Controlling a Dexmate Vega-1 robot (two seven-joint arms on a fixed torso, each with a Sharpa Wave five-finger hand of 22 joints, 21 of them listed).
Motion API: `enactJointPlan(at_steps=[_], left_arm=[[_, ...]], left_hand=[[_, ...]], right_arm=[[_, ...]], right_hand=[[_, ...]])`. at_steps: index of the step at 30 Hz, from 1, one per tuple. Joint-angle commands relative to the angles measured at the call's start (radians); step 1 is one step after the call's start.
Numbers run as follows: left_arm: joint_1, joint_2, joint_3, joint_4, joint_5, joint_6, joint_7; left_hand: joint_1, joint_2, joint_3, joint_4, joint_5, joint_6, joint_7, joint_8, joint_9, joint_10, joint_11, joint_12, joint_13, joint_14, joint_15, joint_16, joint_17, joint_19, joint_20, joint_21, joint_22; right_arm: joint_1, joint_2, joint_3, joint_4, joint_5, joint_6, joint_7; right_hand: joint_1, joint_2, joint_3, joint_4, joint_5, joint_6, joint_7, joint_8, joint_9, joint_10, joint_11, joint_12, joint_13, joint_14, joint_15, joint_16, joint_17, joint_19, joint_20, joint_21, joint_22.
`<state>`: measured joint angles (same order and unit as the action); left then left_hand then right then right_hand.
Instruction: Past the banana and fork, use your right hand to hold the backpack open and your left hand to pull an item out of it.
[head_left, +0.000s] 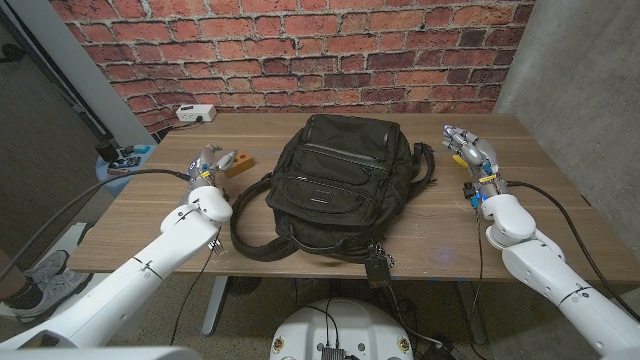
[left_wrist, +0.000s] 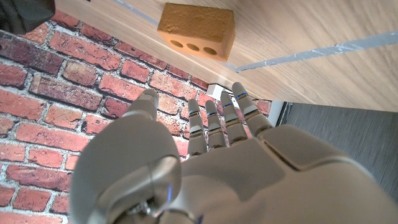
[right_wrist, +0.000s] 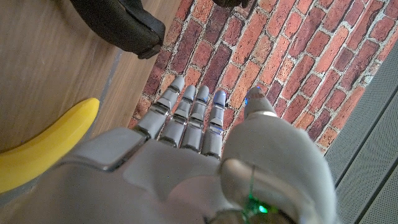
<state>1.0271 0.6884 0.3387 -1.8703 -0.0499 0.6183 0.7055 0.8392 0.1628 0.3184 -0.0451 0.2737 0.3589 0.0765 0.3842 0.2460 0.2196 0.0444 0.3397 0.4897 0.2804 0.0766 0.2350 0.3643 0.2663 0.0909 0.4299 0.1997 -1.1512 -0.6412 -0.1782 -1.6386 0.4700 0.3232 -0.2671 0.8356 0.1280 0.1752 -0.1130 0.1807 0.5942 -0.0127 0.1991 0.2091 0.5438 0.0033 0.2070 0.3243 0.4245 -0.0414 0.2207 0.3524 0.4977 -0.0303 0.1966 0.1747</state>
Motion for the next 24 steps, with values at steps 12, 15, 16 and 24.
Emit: enactJointPlan(at_steps=[12, 15, 16, 24], left_arm=[[0.055, -0.016, -0.066, 0.049, -0.108, -0.301, -0.040], [0.057, -0.014, -0.071, 0.068, -0.119, -0.345, -0.055], [0.057, -0.016, -0.075, 0.075, -0.127, -0.359, -0.060], [0.045, -0.019, -0.087, 0.138, -0.180, -0.490, -0.128]], left_hand=[[-0.067, 0.037, 0.025, 0.052, 0.001, -0.004, 0.016, -0.036, -0.014, 0.009, 0.019, -0.023, -0.029, 0.016, 0.000, -0.008, -0.022, 0.010, -0.005, 0.006, -0.003], [-0.074, 0.042, 0.032, 0.061, 0.001, -0.004, 0.017, -0.040, -0.016, 0.012, 0.022, -0.025, -0.033, 0.022, -0.003, -0.006, -0.024, 0.016, -0.009, 0.009, -0.003], [-0.077, 0.044, 0.036, 0.064, 0.001, -0.004, 0.016, -0.041, -0.017, 0.015, 0.019, -0.026, -0.035, 0.023, -0.005, -0.006, -0.025, 0.018, -0.010, 0.010, -0.003], [-0.096, 0.045, 0.057, 0.086, 0.000, -0.031, 0.015, -0.064, -0.024, 0.017, 0.017, -0.034, -0.047, 0.027, -0.009, -0.007, -0.032, 0.025, -0.015, 0.013, -0.003]], right_arm=[[0.004, 0.036, -0.023, 0.025, 0.007, 0.026, -0.017], [0.005, 0.041, -0.027, 0.024, 0.004, 0.025, -0.024], [0.006, 0.044, -0.028, 0.024, 0.004, 0.027, -0.025], [0.021, 0.066, -0.041, 0.041, 0.016, 0.032, -0.023]], right_hand=[[-0.010, 0.009, 0.001, 0.000, 0.010, -0.001, 0.002, -0.001, 0.001, -0.004, 0.000, -0.003, -0.003, -0.006, -0.036, 0.002, 0.002, 0.012, -0.002, 0.011, 0.003], [-0.010, 0.011, 0.003, -0.002, 0.011, -0.002, 0.004, -0.001, 0.000, -0.005, 0.003, -0.004, -0.004, -0.007, -0.036, 0.003, 0.001, 0.022, -0.004, 0.015, 0.003], [-0.011, 0.013, 0.003, -0.001, 0.011, -0.002, 0.003, -0.001, 0.000, -0.005, 0.003, -0.004, -0.005, -0.007, -0.035, 0.003, 0.001, 0.023, -0.004, 0.015, 0.003], [-0.028, 0.024, 0.004, 0.010, 0.013, -0.008, 0.017, -0.002, 0.000, -0.014, 0.012, -0.007, -0.009, -0.011, -0.023, 0.002, 0.000, 0.032, -0.003, 0.018, 0.003]])
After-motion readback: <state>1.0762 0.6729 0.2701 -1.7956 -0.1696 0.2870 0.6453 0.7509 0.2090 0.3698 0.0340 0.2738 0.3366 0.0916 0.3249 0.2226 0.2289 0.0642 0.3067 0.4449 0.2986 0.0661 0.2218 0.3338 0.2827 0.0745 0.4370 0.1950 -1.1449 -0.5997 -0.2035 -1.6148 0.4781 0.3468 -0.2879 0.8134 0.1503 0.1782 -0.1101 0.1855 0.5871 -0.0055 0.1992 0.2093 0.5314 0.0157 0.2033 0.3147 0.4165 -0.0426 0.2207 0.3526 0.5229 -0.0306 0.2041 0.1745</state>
